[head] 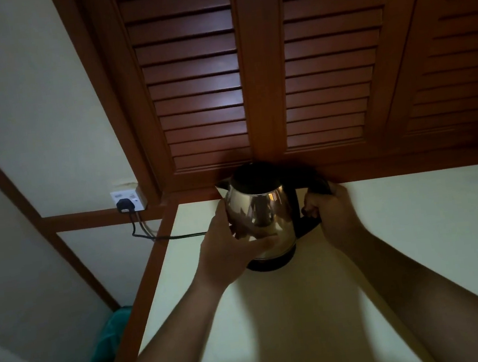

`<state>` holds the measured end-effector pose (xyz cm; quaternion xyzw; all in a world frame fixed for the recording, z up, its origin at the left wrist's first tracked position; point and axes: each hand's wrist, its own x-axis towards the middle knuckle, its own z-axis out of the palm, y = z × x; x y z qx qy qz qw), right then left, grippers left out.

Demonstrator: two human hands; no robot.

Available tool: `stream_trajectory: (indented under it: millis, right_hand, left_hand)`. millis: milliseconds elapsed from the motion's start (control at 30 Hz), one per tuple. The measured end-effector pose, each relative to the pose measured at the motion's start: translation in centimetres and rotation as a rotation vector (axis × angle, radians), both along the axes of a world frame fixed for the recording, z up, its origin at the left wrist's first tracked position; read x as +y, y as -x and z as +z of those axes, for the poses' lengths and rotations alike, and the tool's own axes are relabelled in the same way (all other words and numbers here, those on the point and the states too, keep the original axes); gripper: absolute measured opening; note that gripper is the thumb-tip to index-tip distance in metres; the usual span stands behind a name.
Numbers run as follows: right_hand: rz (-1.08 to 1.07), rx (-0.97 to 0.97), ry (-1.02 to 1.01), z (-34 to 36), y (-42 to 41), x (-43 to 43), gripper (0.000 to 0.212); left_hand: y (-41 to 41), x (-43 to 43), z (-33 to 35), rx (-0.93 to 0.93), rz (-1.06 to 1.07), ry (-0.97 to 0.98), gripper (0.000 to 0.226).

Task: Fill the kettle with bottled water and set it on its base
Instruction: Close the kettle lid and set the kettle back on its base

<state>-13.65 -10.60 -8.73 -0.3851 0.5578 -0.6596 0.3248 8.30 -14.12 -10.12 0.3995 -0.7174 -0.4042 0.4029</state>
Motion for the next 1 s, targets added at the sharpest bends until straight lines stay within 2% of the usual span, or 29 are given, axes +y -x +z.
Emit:
stream_trajectory:
  millis: [100,200,267,367,467,633,767,900,1000]
  right_hand:
    - [0.029,0.081,0.064,-0.6,-0.1,0.8,0.028]
    - [-0.023,0.008,0.052,-1.7,-1.3,1.9,0.043]
    - [-0.075,-0.019,-0.040,-3.2,-2.7,2.7,0.046]
    - [-0.046,-0.081,-0.127,-5.8,-4.6,3.6,0.051]
    - [-0.041,-0.045,-0.118,-6.4,-5.4,3.9,0.050]
    - [-0.038,0.014,-0.134,-5.9,-5.7,3.4,0.055]
    - [-0.051,0.009,-0.158,-5.8,-5.6,2.7,0.059]
    - [-0.021,0.001,-0.196,-5.4,-5.0,2.5,0.060]
    - [0.030,-0.083,-0.186,-5.0,-4.5,2.8,0.062]
  left_hand:
    - [-0.2,-0.1,-0.2,0.044,-0.078,-0.050,0.084]
    - [-1.3,-0.9,-1.5,0.054,-0.097,-0.150,0.051]
    - [-2.0,-0.9,-2.8,0.063,-0.113,-0.232,0.041]
    - [-2.4,-0.6,-3.7,0.141,-0.150,-0.275,0.046]
    - [-2.5,-0.5,-3.7,0.203,-0.189,-0.303,0.054]
    - [-2.3,-0.7,-4.5,0.180,-0.103,-0.297,0.040]
    - [-1.9,-0.7,-5.2,0.206,-0.002,-0.304,0.050]
    - [-1.9,-0.7,-5.0,0.158,0.004,-0.294,0.052]
    - [-2.4,-0.8,-4.5,0.204,-0.032,-0.347,0.057]
